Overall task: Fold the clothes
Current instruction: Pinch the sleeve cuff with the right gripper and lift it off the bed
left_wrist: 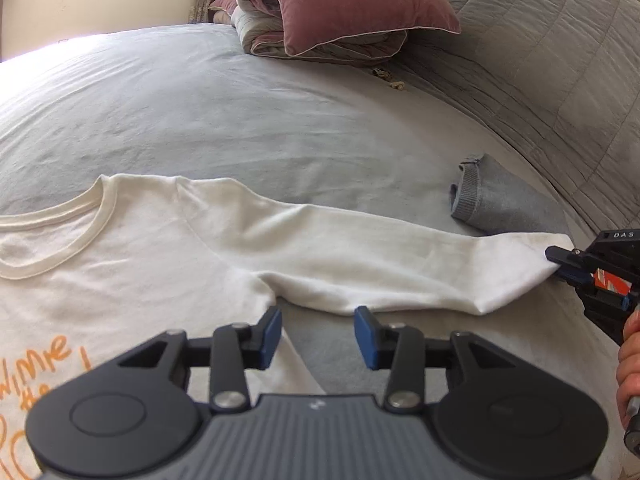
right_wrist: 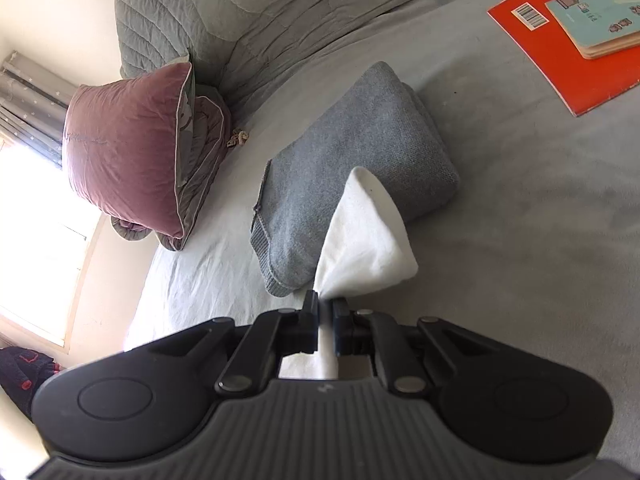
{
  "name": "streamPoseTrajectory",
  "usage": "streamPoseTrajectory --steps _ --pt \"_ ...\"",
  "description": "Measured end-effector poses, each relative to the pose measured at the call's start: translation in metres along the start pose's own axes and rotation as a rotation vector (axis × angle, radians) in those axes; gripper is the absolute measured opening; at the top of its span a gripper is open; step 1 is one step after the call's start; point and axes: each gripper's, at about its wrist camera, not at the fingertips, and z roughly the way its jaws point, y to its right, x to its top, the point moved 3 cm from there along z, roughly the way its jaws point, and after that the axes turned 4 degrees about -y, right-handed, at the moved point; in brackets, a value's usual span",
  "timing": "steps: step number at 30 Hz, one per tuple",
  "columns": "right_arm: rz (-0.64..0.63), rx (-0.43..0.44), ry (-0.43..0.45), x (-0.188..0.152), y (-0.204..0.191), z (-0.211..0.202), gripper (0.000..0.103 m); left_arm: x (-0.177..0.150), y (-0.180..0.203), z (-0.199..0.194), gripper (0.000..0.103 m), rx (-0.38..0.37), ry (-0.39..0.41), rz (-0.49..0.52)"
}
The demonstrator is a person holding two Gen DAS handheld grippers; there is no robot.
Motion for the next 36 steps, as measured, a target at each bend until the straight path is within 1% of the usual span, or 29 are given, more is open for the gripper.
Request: streamPoseTrajectory --steps 5,9,12,14,16,24,28,31,36 --pt "-0.045 0.035 0.016 -0.010 -0.027 -0.009 0.009 -0.004 -0.024 -0.026 0.056 0.036 0.002 -0.029" --pt "-0.098 0.068 0.029 -0.021 -0.049 -0.012 0.009 -0.008 -0.045 -0.047 0.061 0.052 0.007 -0.049" --pt "-0.137 0.092 0.034 -0.029 -0.065 -0.013 0.009 -0.010 -0.059 -0.062 0.071 0.058 0.019 -0.064" --pt "-0.172 0.111 0.030 -0.038 -0.075 -0.013 0.009 -0.013 -0.069 -0.073 0.079 0.064 0.032 -0.074" --pt "-0.202 0.127 0.026 -0.047 -0.084 -0.013 0.009 -0.017 -0.080 -0.083 0.082 0.068 0.044 -0.087" --pt "-0.343 0.197 -0.004 -0.085 -0.120 -0.010 0.009 -0.045 -0.130 -0.118 0.087 0.113 0.053 -0.151" --pt "-0.427 0.248 -0.067 -0.111 -0.138 -0.007 0.009 -0.061 -0.151 -0.129 0.089 0.118 0.073 -0.192" --pt "-0.493 0.294 -0.121 -0.134 -0.152 -0.006 0.009 -0.075 -0.169 -0.130 0.089 0.098 0.083 -0.251" --pt "-0.660 0.372 -0.206 -0.178 -0.171 -0.004 0.009 -0.089 -0.188 -0.121 0.089 0.020 0.082 -0.331"
